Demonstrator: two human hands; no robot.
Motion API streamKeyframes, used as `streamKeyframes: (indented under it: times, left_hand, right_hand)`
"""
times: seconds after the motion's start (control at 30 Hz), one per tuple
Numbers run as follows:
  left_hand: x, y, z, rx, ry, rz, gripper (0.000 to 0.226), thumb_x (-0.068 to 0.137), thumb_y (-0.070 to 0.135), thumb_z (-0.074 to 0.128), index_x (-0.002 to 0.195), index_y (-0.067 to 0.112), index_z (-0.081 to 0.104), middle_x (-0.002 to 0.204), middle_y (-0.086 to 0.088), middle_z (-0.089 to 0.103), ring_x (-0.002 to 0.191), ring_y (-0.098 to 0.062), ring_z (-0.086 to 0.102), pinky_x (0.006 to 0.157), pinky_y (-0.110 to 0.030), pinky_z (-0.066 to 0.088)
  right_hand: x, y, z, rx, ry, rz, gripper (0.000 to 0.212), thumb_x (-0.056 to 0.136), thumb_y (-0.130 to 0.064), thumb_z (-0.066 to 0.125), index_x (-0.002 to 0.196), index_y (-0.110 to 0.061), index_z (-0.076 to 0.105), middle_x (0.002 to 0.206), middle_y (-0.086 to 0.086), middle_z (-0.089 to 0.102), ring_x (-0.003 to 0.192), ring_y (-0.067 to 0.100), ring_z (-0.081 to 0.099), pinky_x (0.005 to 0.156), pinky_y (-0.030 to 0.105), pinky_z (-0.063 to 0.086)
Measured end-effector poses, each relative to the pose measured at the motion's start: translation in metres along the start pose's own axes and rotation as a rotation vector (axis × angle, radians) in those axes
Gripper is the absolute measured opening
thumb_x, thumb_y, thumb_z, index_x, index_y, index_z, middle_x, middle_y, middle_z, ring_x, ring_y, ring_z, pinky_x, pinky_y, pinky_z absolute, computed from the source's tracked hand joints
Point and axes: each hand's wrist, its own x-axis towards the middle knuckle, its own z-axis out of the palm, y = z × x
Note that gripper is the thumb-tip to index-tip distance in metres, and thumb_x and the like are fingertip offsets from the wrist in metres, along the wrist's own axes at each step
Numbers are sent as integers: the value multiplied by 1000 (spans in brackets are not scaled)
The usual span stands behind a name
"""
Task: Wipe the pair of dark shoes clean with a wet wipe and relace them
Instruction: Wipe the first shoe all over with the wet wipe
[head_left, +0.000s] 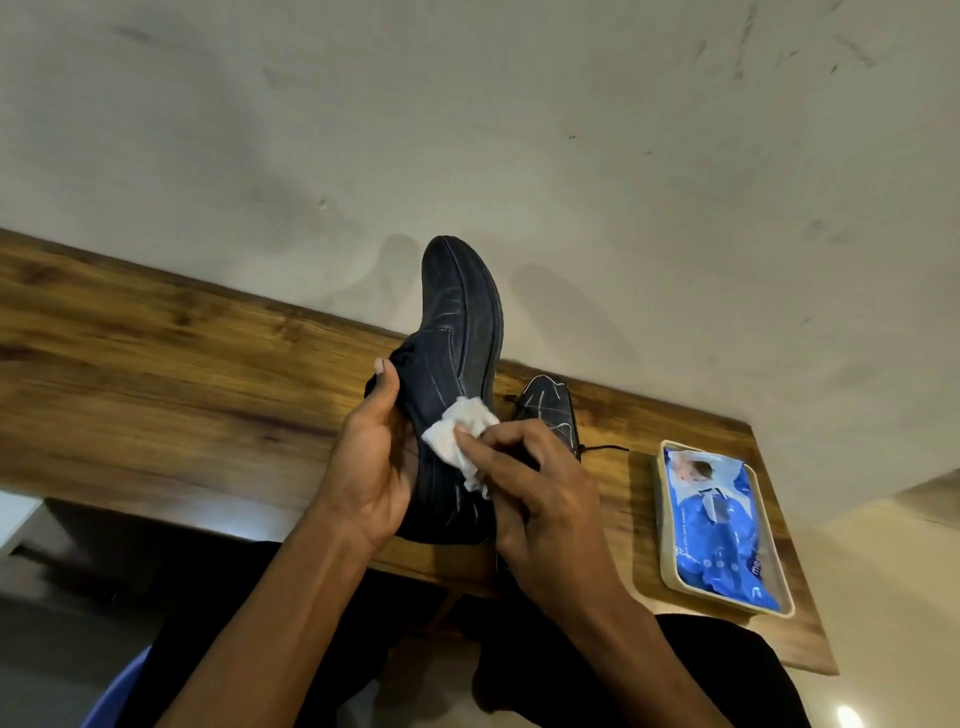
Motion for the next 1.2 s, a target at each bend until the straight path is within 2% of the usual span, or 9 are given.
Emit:
streamKeyframes:
  times: [0.13, 0.27, 0.4, 0.53, 0.6, 0.77, 0.93, 1.03, 1.2]
  left_hand:
    - [0, -3, 1, 8, -14, -49, 64, 99, 55, 39, 121, 0, 62, 107, -20, 73, 94, -25, 74, 79, -34, 62]
    - [-3, -14, 8, 24, -49, -27, 55, 103, 47, 33, 128, 7, 61, 123, -16, 70, 114, -25, 68, 98, -35, 55]
    - [0, -18, 8, 38, -47, -16, 52, 104, 46, 33, 132, 11, 59, 127, -14, 68, 120, -25, 64, 105, -40, 49]
    - [1, -12, 3, 18, -8, -56, 66, 102, 52, 34, 105, -3, 69, 100, -22, 74, 92, -26, 75, 80, -33, 62]
    - [4, -5, 1, 42, 18, -130, 82, 96, 63, 37, 94, -11, 72, 92, -27, 72, 82, -30, 75, 78, -37, 62]
    - [9, -1, 0, -84, 104, -56, 53, 100, 52, 39, 114, 8, 66, 100, -12, 77, 82, -22, 76, 68, -34, 63]
    - [7, -5, 1, -115, 72, -69, 60, 102, 51, 36, 114, -1, 64, 103, -22, 73, 86, -27, 75, 78, -38, 62]
    - [5, -12, 3, -95, 15, -67, 58, 105, 48, 30, 117, 3, 65, 113, -19, 73, 101, -25, 73, 91, -37, 56]
    - [6, -15, 4, -30, 10, -77, 56, 105, 47, 30, 124, 6, 63, 120, -16, 71, 110, -25, 69, 93, -38, 57]
  right_hand:
    - [9, -7, 4, -8, -17, -44, 42, 95, -13, 50, 133, -10, 67, 112, 8, 61, 104, 16, 57, 85, 16, 47]
    - [42, 8, 8, -64, 65, 20, 42, 94, -14, 48, 129, -7, 69, 112, 11, 58, 103, 18, 56, 92, 9, 42]
    - [55, 16, 10, -134, 101, 57, 38, 94, -12, 49, 123, -5, 72, 116, 15, 60, 107, 26, 60, 92, 26, 51]
    - [23, -1, 15, -162, -9, -56, 32, 93, -10, 56, 121, -3, 72, 117, 14, 60, 108, 24, 55, 90, 20, 43]
    - [3, -12, 18, -141, -39, -103, 32, 95, -11, 55, 120, -3, 72, 119, 8, 54, 107, 21, 52, 87, 21, 43]
    - [-20, -15, 19, -66, -34, -92, 33, 98, -15, 53, 124, -6, 72, 116, 8, 59, 103, 18, 56, 82, 25, 50]
    - [9, 0, 22, -15, 20, 10, 35, 95, -14, 55, 125, -7, 72, 113, 10, 61, 104, 19, 59, 89, 12, 44]
    - [39, 16, 23, -37, 62, 47, 36, 94, -3, 59, 128, -8, 71, 112, 11, 60, 104, 19, 58, 93, 8, 40]
    - [60, 39, 20, -62, 149, 137, 42, 89, 9, 63, 126, -8, 72, 109, 10, 61, 101, 10, 55, 93, 1, 36]
